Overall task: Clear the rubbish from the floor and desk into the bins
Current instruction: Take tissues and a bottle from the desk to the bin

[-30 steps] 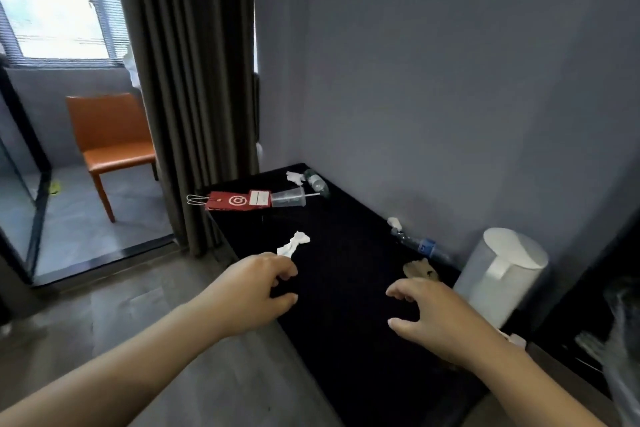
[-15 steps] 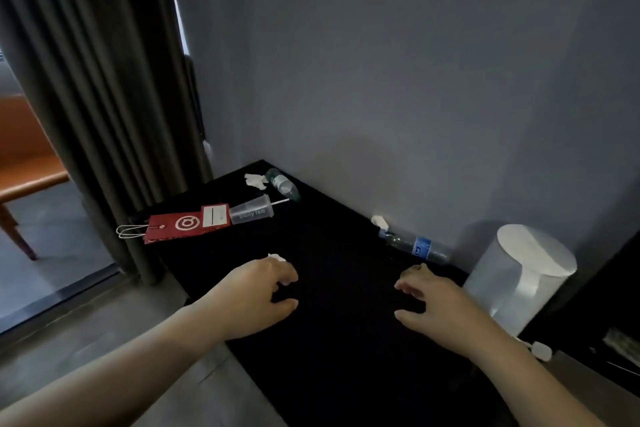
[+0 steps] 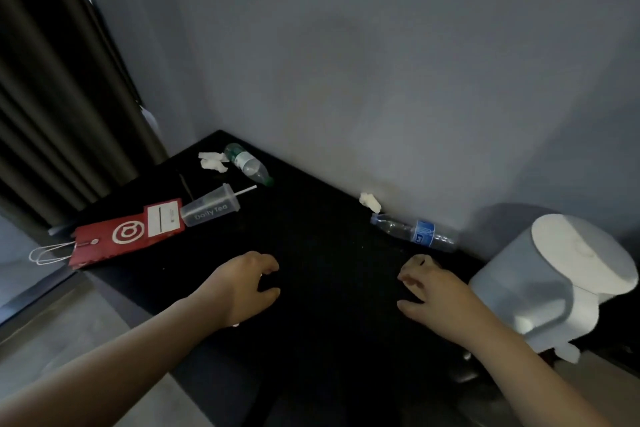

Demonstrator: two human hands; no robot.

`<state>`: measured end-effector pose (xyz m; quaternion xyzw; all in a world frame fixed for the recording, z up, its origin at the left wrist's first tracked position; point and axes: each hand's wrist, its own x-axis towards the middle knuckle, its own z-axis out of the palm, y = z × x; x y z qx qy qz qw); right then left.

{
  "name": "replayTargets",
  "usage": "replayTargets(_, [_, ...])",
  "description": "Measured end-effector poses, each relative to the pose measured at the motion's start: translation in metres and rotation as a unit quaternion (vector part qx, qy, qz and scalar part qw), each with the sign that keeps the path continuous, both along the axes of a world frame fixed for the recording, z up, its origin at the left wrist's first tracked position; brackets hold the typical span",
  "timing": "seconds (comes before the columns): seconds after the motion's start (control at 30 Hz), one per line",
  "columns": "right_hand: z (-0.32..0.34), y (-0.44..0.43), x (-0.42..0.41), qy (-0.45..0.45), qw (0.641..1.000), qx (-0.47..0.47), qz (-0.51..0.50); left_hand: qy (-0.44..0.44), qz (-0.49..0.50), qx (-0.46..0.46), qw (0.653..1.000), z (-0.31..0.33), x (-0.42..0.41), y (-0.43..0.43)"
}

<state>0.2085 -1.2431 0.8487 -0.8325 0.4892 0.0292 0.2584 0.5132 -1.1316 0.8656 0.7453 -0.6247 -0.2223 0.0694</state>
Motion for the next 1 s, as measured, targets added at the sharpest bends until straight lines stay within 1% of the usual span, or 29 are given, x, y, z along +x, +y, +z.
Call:
replayTargets(0.13, [-0.017,-0.013,0.006,0.01,1.0,0.001,-0.026,0.029,-0.013,0.009,0.999,-0.023,0.013,-0.02])
replayTargets(0.27, [-0.03,-0.022,0.011,0.042,0.996,0.006,-0.076,0.04,-0.05,0.014,0.998,-0.045,0.019,-0.035])
replayTargets(0.4, [-0.043,-0.033,0.013,0.056,0.989,0.026,-0.131,0.015,-0.053,0.06,0.997,-0.071,0.041,-0.047])
replayTargets(0.5, [-0.058,-0.046,0.015,0.082,0.985,0.04,-0.149,0.004,-0.032,0.09,0.995,-0.088,0.06,-0.049])
replayTargets(0.63, [-0.086,-0.06,0.024,0.091,0.98,0.072,-0.159,0.011,0.001,0.101,0.995,-0.11,0.076,-0.045])
replayTargets(0.8, [-0.113,-0.079,0.027,0.091,0.976,0.059,-0.191,-0.016,0.052,0.153,0.987,-0.131,0.09,-0.043])
replayTargets(0.9, [-0.128,-0.092,0.021,0.098,0.967,0.048,-0.229,0.007,0.066,0.176,0.982,-0.144,0.094,-0.044])
replayTargets(1.0, [-0.141,-0.101,0.013,0.121,0.957,0.063,-0.257,0.04,0.066,0.176,0.981,-0.156,0.092,-0.047])
